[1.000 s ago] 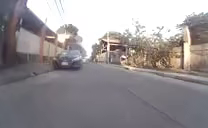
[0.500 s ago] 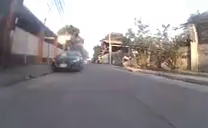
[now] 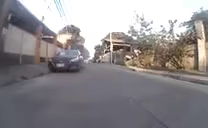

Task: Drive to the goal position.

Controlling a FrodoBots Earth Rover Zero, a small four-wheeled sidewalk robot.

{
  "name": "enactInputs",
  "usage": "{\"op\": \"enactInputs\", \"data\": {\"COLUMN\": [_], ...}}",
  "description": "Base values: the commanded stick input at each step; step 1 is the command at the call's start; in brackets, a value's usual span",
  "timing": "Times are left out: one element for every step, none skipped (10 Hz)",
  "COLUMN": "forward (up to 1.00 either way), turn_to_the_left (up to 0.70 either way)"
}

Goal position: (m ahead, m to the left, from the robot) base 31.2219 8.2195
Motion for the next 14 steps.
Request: {"op": "enactInputs", "data": {"forward": [1.00,1.00,1.00,1.00,1.00,1.00,1.00,1.00,1.00,1.00,1.00,1.00,1.00,1.00], "turn_to_the_left": [0.01,0.01,0.01,0.20,0.41,0.32,0.01,0.01,0.01,0.01,0.01,0.01,0.01,0.01]}}
